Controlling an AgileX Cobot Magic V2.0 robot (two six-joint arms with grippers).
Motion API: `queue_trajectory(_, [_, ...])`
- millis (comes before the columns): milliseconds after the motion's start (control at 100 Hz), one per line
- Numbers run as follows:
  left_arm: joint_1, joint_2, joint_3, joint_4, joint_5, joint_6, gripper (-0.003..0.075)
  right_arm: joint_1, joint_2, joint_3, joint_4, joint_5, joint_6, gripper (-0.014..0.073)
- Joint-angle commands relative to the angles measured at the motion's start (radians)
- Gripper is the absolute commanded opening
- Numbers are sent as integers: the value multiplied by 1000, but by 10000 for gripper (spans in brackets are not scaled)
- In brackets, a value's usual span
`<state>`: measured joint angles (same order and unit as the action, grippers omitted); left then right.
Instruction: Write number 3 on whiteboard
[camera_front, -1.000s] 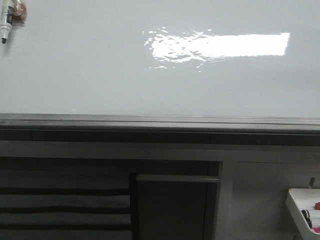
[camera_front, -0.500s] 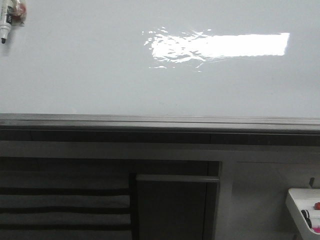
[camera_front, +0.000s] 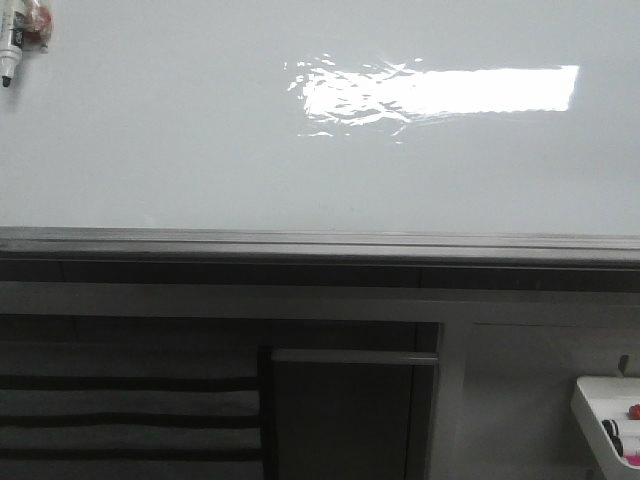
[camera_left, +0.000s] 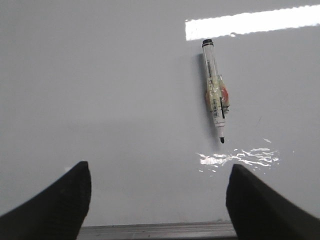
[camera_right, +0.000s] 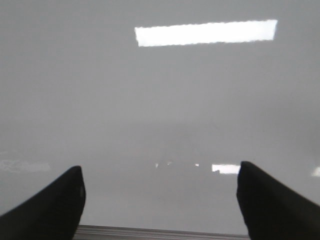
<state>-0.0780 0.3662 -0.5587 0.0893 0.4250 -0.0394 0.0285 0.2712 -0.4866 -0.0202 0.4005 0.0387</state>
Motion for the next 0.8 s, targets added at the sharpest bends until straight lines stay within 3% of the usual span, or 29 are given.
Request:
queue_trajectory(0, [2,33,-33,-15,-104,-9,470,-5,21,-34,11,-77,-4,558])
queue_trajectory(210, [-47,192,-42,-23,-124,10,400,-5,21,-34,11,-77,-4,558])
queue_trajectory(410, [-108,392,-57,-23,-242,18,347,-5,21,-34,11,-77,-4,558])
queue_trajectory(790, [-110,736,-244,-89,-297,18,323,-5,21,-34,11,-77,-4,558])
